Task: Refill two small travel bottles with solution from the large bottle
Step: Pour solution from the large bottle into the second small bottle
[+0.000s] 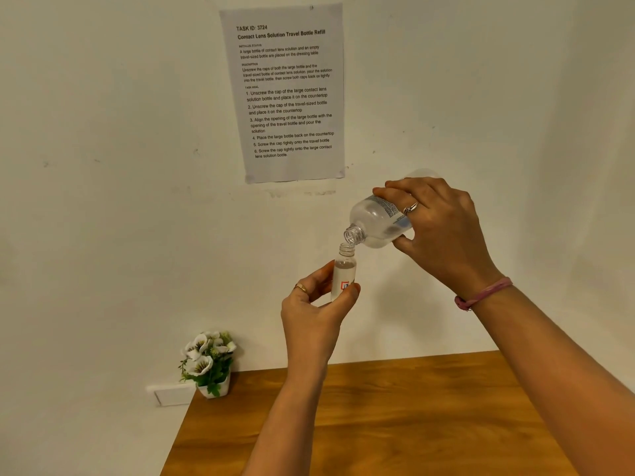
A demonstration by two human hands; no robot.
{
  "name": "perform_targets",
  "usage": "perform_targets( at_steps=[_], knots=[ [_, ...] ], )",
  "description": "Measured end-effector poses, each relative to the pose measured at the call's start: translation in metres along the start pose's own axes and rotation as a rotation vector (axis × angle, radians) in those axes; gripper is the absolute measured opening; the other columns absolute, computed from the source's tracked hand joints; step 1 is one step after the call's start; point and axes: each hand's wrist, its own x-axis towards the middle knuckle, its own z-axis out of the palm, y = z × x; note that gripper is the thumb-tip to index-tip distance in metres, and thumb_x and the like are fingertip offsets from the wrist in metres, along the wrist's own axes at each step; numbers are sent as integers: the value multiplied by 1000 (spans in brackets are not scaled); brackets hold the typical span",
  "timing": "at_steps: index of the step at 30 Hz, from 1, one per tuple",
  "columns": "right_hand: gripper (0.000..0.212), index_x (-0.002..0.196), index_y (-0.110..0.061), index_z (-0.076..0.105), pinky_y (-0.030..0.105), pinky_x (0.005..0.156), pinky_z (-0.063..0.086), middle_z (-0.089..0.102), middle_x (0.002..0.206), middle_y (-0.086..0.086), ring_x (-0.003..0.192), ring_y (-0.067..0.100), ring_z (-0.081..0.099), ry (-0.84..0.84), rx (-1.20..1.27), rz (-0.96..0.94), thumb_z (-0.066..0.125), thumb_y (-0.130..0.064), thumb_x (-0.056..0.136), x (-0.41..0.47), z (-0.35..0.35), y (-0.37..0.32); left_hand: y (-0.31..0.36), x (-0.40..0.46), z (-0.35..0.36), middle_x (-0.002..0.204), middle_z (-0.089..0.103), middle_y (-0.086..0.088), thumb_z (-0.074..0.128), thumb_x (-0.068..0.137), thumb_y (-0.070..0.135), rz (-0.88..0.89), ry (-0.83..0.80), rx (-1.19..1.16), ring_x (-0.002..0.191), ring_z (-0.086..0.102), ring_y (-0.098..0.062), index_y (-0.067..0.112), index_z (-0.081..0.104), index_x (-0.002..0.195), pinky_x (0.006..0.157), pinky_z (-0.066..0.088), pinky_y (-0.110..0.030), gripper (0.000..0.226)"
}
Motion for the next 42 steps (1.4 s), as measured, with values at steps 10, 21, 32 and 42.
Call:
perform_targets(
  at_steps=[10, 21, 32, 42],
  knots=[
    [56, 122, -16, 60, 46, 83, 44, 63, 121, 6, 113, 31, 56, -3, 0, 2, 79, -11, 69, 0, -1, 1, 0, -1, 2, 94, 72, 15, 82, 70, 16, 4, -8, 6, 89, 65, 2, 35, 67, 97, 62, 48, -6, 37],
    [57, 123, -15, 60, 47, 84, 44, 62, 121, 8, 113, 32, 55, -13, 8, 3, 80, -11, 69, 0, 0, 1, -1, -1, 2, 90, 71, 19, 82, 70, 18, 13, -6, 10, 88, 64, 5, 40, 66, 93, 61, 47, -4, 36],
    [56, 123, -17, 60, 46, 84, 43, 62, 122, 6, 114, 30, 54, -24, 4, 15, 79, -11, 70, -2, 0, 0, -3, -1, 3, 92, 72, 19, 82, 69, 17, 6, -9, -11, 91, 65, 2, 39, 67, 92, 62, 48, -6, 35],
    [57, 123, -16, 60, 46, 84, 44, 62, 121, 7, 113, 31, 55, -17, 0, 9, 80, -13, 69, -3, 0, 1, -4, -1, 2, 94, 73, 17, 82, 69, 18, 4, -8, -8, 92, 66, 0, 38, 68, 95, 63, 50, -9, 36]
  ],
)
